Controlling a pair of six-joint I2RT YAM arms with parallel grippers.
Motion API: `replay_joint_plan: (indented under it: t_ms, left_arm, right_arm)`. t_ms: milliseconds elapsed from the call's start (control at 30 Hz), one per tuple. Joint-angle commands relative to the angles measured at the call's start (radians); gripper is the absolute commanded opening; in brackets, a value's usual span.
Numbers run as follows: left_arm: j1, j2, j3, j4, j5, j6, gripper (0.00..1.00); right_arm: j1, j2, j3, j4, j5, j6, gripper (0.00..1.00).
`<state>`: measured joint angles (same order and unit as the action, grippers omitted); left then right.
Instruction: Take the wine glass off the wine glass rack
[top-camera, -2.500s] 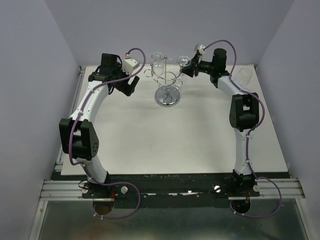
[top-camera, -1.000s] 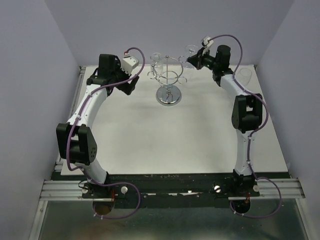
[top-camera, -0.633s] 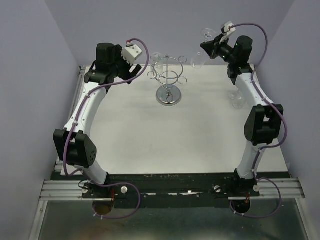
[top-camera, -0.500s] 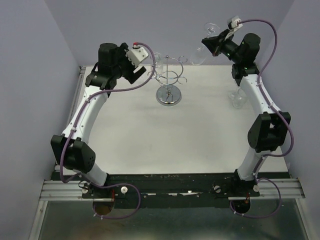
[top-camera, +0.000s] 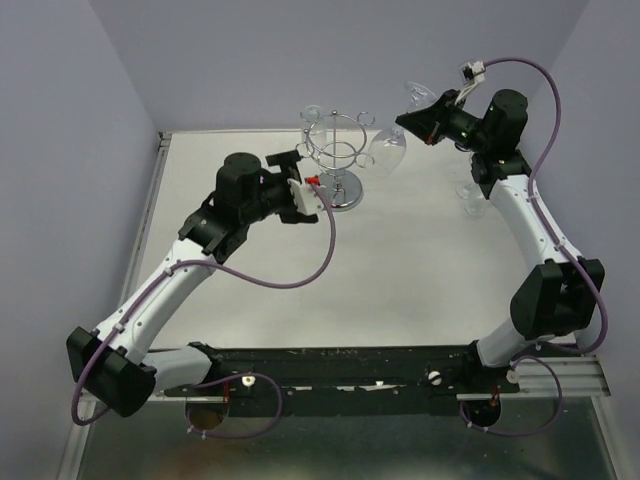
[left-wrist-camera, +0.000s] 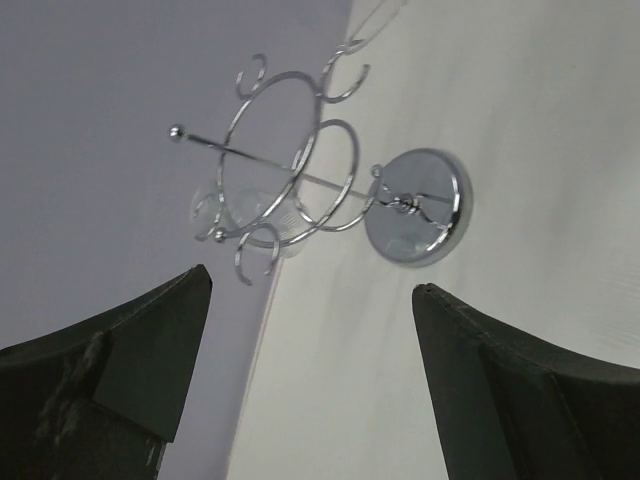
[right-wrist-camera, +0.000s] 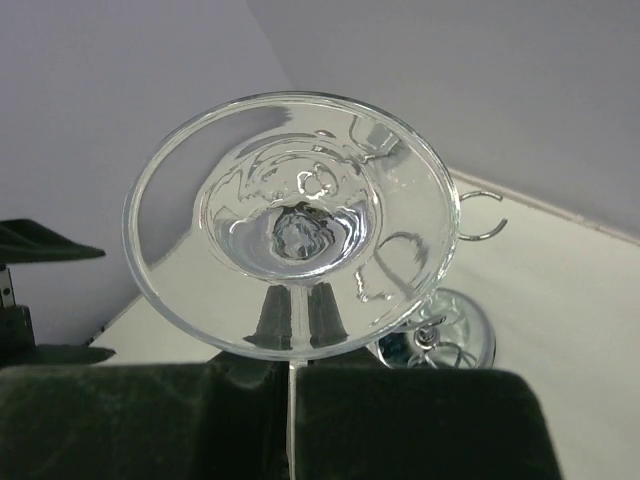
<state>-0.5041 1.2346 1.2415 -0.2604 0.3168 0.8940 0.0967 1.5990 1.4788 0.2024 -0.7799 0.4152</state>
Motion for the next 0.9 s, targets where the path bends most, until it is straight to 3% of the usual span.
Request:
replay_joint_plan:
  t_ms: [0, 167, 333, 400, 700, 867]
  left_arm:
    - [-0.097, -0.145, -0.158, 0.050, -0.018, 0.022, 0.99]
    - [-0.209, -0.247, -0.351, 0.200, -0.085, 0.074, 0.99]
    - [-0.316, -0.248, -0.488, 0.389, -0.137, 0.261, 0.99]
    - [-0.339, -0.225, -0.510, 0.444, -0.131, 0.333, 0.99]
    - [-0.445, -0.055, -0.545, 0.708, -0.150, 0.555, 0.99]
    - [-0.473, 0.011, -0.531, 0.747, -0.159, 0.571, 0.99]
  right_arm:
    - [0.003, -0.094, -0.005, -0.130, 0.028, 0.016, 0.01]
    - [0.003, -0.151, -0.029, -0.280, 0.031, 0.007, 0.01]
    - [0.003, -0.131, -0.081, -0.293, -0.140, 0.143, 0.01]
    - [0.003, -0.093, -0.087, -0.293, -0.209, 0.215, 0.01]
    - [0.003, -0.067, -0.153, -0.287, -0.222, 0.454, 0.01]
    - [0.003, -0.034, -0.170, -0.282, -0.222, 0.548, 0.01]
